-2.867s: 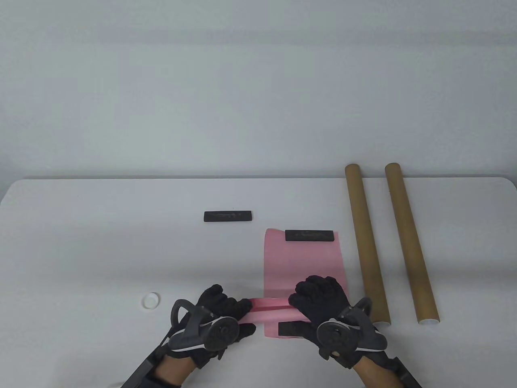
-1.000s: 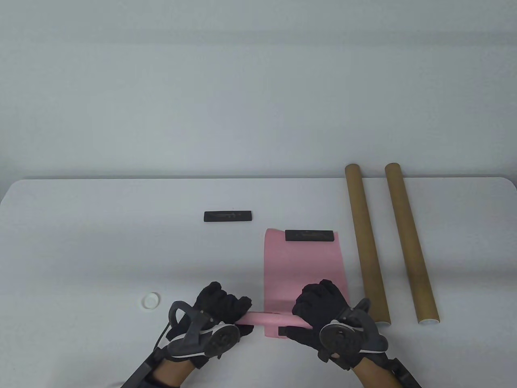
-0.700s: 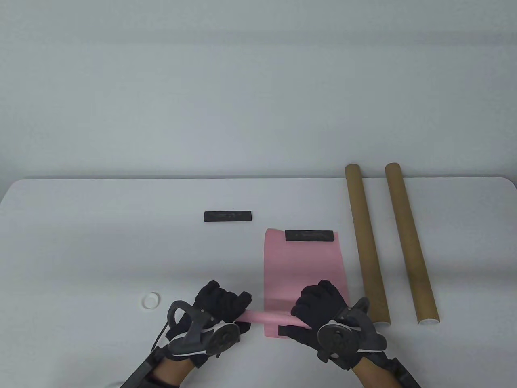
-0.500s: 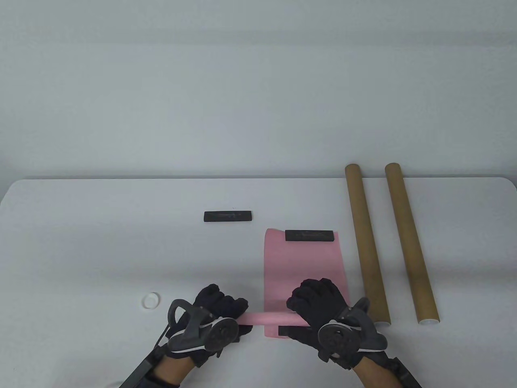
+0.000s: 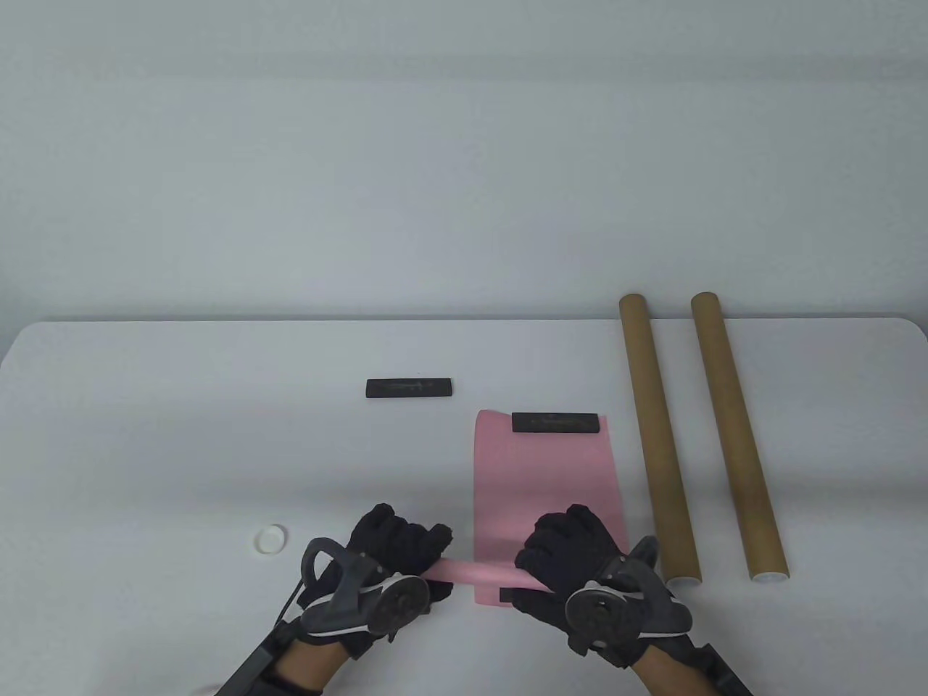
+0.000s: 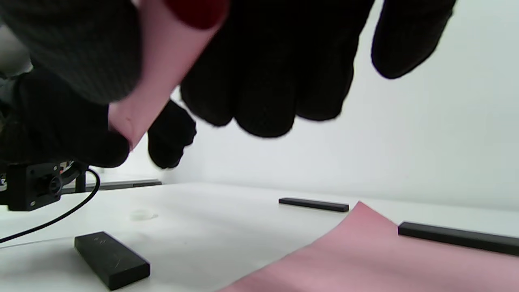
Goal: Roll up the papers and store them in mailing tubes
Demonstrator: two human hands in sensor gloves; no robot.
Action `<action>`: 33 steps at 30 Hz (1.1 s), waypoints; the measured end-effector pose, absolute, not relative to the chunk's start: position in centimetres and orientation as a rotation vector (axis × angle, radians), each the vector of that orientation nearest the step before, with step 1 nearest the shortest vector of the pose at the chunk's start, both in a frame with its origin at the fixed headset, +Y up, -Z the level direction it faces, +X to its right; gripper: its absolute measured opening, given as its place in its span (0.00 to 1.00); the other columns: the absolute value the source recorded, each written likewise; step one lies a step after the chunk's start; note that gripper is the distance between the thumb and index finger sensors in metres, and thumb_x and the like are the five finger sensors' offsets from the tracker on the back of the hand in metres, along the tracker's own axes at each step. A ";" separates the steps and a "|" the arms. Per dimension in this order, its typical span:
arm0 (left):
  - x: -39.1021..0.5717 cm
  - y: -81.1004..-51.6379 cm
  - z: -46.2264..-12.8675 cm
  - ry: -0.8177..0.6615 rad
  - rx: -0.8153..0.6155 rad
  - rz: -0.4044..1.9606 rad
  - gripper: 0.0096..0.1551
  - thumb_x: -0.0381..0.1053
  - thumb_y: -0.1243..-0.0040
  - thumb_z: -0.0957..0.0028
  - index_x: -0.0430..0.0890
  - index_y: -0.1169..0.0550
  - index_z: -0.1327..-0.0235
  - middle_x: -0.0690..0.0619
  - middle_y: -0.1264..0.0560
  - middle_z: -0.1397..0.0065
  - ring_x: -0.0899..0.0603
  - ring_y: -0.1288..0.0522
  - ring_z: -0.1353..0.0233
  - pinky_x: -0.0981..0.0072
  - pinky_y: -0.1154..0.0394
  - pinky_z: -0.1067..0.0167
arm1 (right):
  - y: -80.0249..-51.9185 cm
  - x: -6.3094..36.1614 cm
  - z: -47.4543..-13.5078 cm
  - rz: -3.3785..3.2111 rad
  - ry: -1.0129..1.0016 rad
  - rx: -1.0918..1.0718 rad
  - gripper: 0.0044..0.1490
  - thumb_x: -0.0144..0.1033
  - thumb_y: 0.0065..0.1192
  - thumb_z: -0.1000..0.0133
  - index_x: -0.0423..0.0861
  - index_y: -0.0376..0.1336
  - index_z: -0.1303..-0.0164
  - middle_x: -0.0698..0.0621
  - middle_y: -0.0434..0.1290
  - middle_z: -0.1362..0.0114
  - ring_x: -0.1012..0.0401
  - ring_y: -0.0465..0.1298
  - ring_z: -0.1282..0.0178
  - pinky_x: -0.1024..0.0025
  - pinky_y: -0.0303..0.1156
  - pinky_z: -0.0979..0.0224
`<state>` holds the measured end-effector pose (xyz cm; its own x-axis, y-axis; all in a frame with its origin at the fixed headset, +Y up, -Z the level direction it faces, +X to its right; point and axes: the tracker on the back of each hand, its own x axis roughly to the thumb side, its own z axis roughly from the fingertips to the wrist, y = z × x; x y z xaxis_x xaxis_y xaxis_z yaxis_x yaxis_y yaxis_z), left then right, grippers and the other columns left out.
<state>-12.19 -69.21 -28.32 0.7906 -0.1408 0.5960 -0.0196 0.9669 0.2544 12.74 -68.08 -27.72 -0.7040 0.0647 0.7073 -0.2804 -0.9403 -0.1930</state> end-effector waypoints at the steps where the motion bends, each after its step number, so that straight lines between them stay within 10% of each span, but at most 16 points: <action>1: -12.0 -69.0 -28.1 -0.668 0.274 -0.070 0.40 0.72 0.38 0.61 0.56 0.25 0.36 0.59 0.16 0.45 0.50 0.15 0.41 0.47 0.30 0.29 | -68.2 12.8 -27.8 2.685 -0.407 1.090 0.34 0.64 0.67 0.50 0.46 0.80 0.57 0.46 0.86 0.47 0.42 0.83 0.37 0.29 0.69 0.31; 6: -12.4 -68.7 -28.2 -0.652 0.209 0.034 0.36 0.75 0.40 0.64 0.55 0.16 0.50 0.61 0.11 0.64 0.54 0.10 0.59 0.50 0.25 0.31 | -67.8 13.2 -27.7 2.622 -0.441 1.111 0.45 0.67 0.69 0.53 0.44 0.73 0.38 0.43 0.78 0.31 0.38 0.75 0.27 0.27 0.66 0.28; 13: -11.7 -69.2 -28.0 -0.670 0.210 -0.059 0.42 0.74 0.39 0.62 0.55 0.25 0.35 0.58 0.16 0.42 0.49 0.14 0.40 0.46 0.30 0.28 | -67.7 12.5 -27.2 2.697 -0.525 1.129 0.34 0.60 0.72 0.51 0.46 0.77 0.46 0.45 0.82 0.37 0.40 0.78 0.29 0.27 0.66 0.28; 26: -9.0 -69.4 -27.0 -0.692 0.132 0.083 0.35 0.66 0.33 0.60 0.55 0.23 0.38 0.61 0.14 0.49 0.53 0.12 0.47 0.49 0.26 0.30 | -66.7 9.0 -24.2 2.804 -0.855 1.318 0.34 0.60 0.75 0.53 0.49 0.76 0.44 0.47 0.81 0.35 0.43 0.76 0.26 0.29 0.65 0.25; 33: -13.5 -68.4 -29.6 -0.513 0.119 0.257 0.26 0.64 0.33 0.58 0.61 0.21 0.45 0.61 0.15 0.46 0.52 0.13 0.43 0.47 0.29 0.29 | -65.8 11.7 -25.3 2.767 -0.900 1.029 0.57 0.61 0.69 0.49 0.38 0.56 0.19 0.38 0.66 0.22 0.35 0.69 0.23 0.26 0.61 0.27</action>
<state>-13.50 -68.38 -29.64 0.8400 0.2135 0.4988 -0.2725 0.9610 0.0477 11.73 -65.81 -25.32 -0.7763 -0.1443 0.6137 -0.2443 -0.8286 -0.5038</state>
